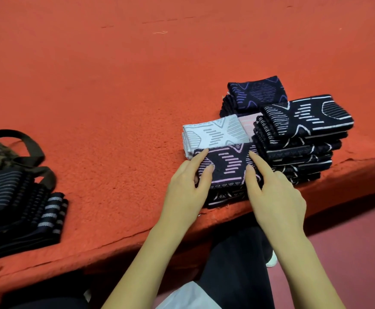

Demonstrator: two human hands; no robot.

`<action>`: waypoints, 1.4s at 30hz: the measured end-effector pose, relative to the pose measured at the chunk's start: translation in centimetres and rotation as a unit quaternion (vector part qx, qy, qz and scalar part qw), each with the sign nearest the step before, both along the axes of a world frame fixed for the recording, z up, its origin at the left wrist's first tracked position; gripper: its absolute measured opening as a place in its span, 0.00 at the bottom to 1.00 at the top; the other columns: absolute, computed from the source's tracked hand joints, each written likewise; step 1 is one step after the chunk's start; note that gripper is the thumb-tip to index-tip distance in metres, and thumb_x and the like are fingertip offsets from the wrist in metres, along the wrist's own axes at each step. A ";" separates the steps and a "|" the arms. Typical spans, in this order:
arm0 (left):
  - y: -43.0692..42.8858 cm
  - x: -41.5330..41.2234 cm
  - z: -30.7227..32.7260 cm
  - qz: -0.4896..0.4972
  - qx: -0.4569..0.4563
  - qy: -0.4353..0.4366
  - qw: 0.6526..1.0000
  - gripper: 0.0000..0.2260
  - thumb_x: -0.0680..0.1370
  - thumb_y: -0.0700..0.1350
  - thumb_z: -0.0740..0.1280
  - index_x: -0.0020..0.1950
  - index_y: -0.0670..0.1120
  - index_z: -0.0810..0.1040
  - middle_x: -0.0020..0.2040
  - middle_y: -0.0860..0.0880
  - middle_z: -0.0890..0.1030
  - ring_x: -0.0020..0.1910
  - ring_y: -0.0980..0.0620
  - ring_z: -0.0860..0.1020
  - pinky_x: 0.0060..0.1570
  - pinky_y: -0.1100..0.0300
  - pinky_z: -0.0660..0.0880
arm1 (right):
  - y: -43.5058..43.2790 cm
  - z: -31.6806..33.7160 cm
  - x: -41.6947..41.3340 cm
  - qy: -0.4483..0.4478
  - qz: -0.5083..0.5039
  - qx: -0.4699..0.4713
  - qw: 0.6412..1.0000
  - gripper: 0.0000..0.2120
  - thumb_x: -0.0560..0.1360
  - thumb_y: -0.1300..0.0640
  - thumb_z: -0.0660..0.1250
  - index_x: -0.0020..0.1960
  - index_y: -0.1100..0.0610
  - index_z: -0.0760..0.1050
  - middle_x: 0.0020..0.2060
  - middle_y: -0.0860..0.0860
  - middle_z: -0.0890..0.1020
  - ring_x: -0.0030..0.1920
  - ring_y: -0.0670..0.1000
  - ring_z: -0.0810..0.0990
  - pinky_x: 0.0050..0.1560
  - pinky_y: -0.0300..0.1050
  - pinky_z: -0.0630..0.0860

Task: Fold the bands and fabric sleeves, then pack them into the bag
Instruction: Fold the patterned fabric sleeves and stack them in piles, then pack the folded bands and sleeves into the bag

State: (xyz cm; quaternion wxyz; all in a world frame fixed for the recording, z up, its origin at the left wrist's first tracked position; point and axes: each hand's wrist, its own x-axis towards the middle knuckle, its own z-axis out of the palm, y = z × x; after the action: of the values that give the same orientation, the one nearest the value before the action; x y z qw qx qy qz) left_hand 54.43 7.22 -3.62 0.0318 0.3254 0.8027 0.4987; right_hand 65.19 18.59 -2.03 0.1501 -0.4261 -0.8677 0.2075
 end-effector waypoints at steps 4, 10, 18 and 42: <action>0.0 0.4 -0.8 0.022 -0.009 -0.011 1.000 0.19 0.77 0.55 0.61 0.68 0.57 0.73 0.40 0.56 0.73 0.38 0.60 0.71 0.42 0.65 0.69 | 0.2 -0.1 -0.1 -0.006 0.011 -0.011 1.000 0.20 0.78 0.38 0.48 0.70 0.31 0.57 0.47 0.49 0.79 0.48 0.57 0.78 0.44 0.48 0.69; -0.2 0.8 -1.6 0.061 -0.014 -0.022 0.998 0.22 0.73 0.62 0.58 0.65 0.61 0.74 0.36 0.54 0.69 0.37 0.58 0.71 0.38 0.63 0.67 | 0.3 0.1 0.2 0.006 0.023 -0.048 0.999 0.19 0.78 0.38 0.50 0.68 0.30 0.60 0.37 0.48 0.78 0.46 0.57 0.78 0.45 0.49 0.69; -0.1 0.7 -1.3 0.072 -0.019 -0.030 0.997 0.20 0.73 0.62 0.60 0.62 0.61 0.77 0.35 0.54 0.68 0.36 0.58 0.71 0.39 0.60 0.69 | 0.4 0.4 0.1 0.004 0.024 -0.044 0.999 0.19 0.78 0.38 0.50 0.69 0.31 0.60 0.45 0.48 0.81 0.50 0.58 0.78 0.48 0.49 0.69; -8.9 -3.4 6.0 0.038 -0.165 0.197 0.966 0.15 0.80 0.51 0.59 0.66 0.53 0.73 0.48 0.50 0.78 0.53 0.48 0.76 0.51 0.54 0.69 | -7.3 4.9 -5.1 0.095 0.202 0.136 0.965 0.16 0.79 0.48 0.58 0.65 0.47 0.73 0.42 0.55 0.84 0.48 0.61 0.80 0.46 0.51 0.72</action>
State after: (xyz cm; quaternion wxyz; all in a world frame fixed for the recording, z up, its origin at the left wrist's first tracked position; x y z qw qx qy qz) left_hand 51.05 -1.71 2.37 -0.0925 0.3768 0.8760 0.2865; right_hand 60.09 11.26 2.90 0.2430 -0.1962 -0.9375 0.1532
